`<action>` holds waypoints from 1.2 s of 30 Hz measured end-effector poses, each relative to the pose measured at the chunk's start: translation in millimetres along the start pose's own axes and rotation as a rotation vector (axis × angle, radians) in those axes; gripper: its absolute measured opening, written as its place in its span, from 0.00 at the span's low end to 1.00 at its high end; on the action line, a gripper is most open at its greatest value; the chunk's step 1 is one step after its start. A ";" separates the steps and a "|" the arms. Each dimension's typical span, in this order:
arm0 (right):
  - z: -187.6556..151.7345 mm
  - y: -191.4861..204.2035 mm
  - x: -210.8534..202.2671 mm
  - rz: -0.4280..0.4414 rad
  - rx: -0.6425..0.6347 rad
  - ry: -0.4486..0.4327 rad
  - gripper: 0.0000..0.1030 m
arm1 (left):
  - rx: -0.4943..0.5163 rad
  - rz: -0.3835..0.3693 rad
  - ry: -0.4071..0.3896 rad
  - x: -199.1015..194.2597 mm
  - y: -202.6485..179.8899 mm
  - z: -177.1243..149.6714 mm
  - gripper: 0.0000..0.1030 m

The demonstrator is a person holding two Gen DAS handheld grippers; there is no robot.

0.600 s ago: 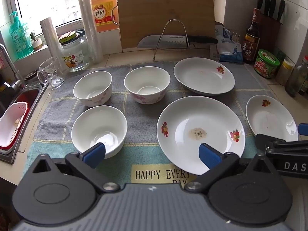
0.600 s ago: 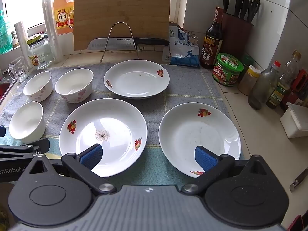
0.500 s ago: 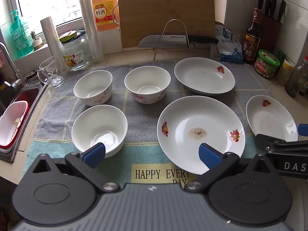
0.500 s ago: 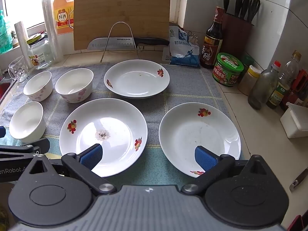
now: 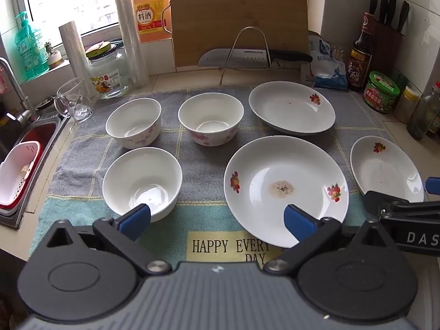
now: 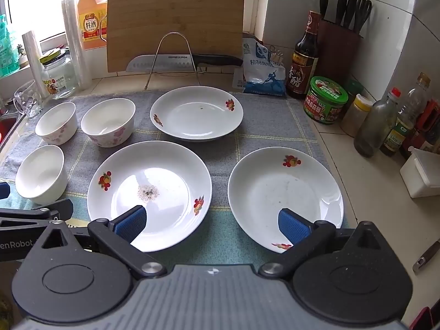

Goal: Organize plates and bowls

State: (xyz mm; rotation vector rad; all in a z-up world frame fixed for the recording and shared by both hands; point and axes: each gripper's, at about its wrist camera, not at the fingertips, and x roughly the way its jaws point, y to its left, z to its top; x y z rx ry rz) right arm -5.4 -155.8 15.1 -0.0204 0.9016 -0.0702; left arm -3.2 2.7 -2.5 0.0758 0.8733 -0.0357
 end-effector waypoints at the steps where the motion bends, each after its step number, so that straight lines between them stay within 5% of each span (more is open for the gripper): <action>1: -0.4 -1.8 -3.2 0.002 -0.001 -0.003 1.00 | 0.000 0.000 0.000 -0.1 -0.2 -0.6 0.99; 36: -0.2 -3.0 -10.9 -0.002 -0.008 -0.014 1.00 | -0.001 -0.001 -0.008 -9.4 -3.0 3.0 0.99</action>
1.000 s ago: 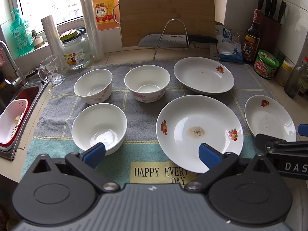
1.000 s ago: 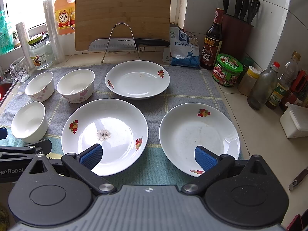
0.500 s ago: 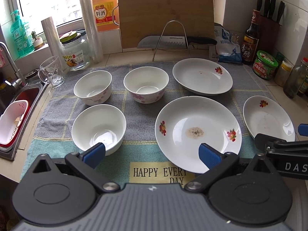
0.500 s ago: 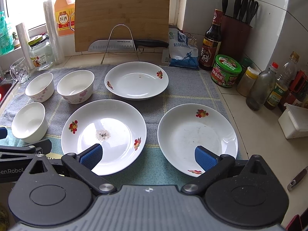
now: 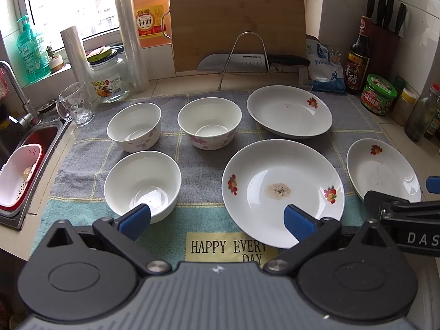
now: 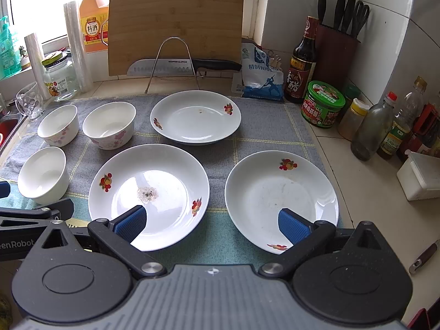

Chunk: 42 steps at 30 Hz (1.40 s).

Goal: Organize plates and bowls

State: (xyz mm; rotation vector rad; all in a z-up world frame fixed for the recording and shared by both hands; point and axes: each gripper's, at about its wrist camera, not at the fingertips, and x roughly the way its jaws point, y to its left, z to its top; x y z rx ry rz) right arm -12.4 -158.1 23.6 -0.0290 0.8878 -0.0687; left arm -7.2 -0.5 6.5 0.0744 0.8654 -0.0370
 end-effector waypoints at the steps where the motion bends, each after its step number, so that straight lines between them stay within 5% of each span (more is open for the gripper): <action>1: 0.0 -0.1 -0.1 0.000 0.001 0.000 1.00 | 0.000 0.000 0.001 0.0 -0.1 0.5 0.99; 42: 3.4 -7.2 0.5 0.001 0.001 -0.031 1.00 | 0.021 -0.017 -0.018 3.8 -8.7 9.7 0.99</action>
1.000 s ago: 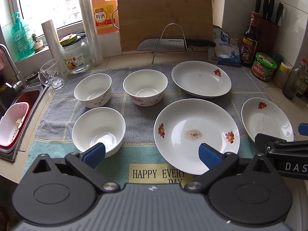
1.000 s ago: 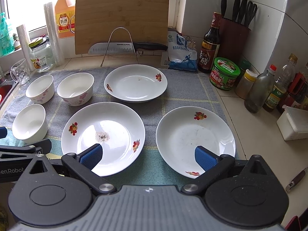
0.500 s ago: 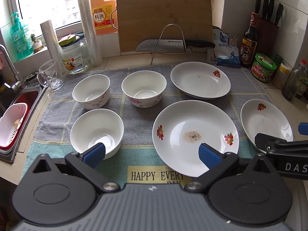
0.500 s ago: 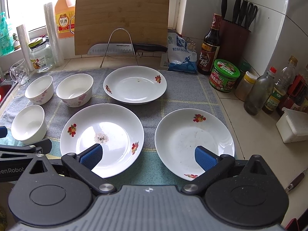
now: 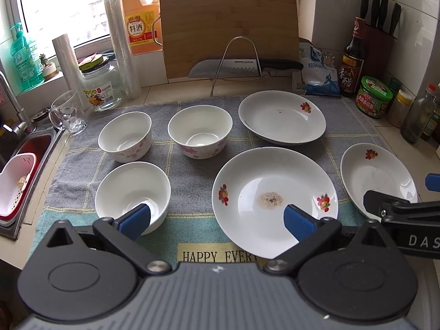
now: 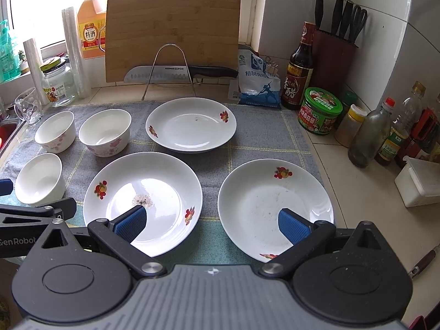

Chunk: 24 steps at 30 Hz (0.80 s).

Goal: Organize plates and bowls

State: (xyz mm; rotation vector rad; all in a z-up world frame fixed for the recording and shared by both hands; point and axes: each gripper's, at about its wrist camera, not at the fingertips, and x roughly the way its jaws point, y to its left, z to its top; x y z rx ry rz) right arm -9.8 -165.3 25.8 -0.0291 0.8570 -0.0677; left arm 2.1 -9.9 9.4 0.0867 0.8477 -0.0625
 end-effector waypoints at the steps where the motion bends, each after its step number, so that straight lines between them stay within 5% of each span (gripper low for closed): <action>1: -0.1 -1.7 -0.3 0.006 0.001 -0.006 1.00 | 0.003 -0.003 -0.005 0.0 -0.8 0.6 0.99; 10: -3.5 -22.3 -9.9 0.051 -0.030 -0.128 1.00 | 0.059 -0.036 -0.053 1.3 -15.1 7.6 0.99; 24: -45.6 -96.9 10.0 0.046 -0.054 -0.149 1.00 | 0.071 -0.119 -0.042 16.6 -48.0 19.1 0.99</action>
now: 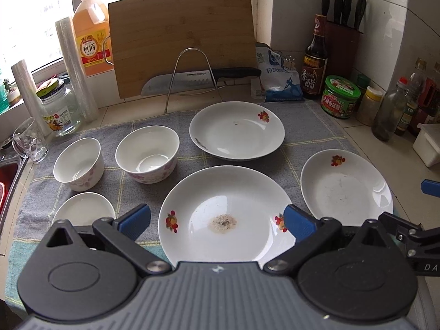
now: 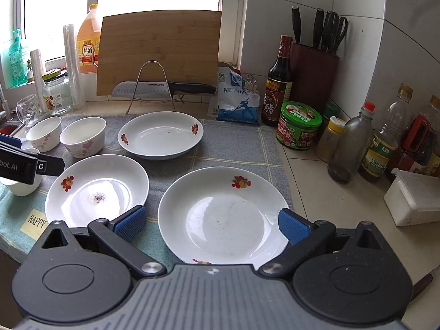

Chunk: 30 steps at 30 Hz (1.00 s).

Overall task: Organize plates and bowls
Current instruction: 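Move the left gripper to the flower-print plate by the counter and grasp its rim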

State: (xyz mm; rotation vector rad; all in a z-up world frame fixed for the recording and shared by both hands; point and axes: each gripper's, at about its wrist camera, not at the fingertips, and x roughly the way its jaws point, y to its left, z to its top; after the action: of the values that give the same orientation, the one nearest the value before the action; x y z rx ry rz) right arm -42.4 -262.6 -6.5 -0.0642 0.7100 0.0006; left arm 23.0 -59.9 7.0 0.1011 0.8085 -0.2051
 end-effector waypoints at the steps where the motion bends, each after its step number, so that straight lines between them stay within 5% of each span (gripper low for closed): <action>1: -4.9 -5.2 1.8 0.002 0.000 0.004 1.00 | -0.010 -0.008 0.000 1.7 -2.7 0.6 0.99; 18: -66.7 -46.0 58.1 0.112 0.036 0.125 1.00 | 0.061 -0.055 -0.074 20.0 -58.5 21.1 0.99; 24: -68.2 -37.4 71.8 0.107 -0.002 0.114 1.00 | 0.137 -0.203 0.022 37.0 -73.2 25.3 0.99; 30: -65.7 -33.4 82.3 0.088 -0.031 0.103 1.00 | 0.223 -0.275 0.024 52.9 -86.7 34.3 0.99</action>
State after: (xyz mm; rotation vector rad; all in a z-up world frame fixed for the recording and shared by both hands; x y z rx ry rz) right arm -22.1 -301.6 -107.8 -0.0628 0.8149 0.0935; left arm 63.7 -157.8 -8.9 0.2026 0.8198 -0.5550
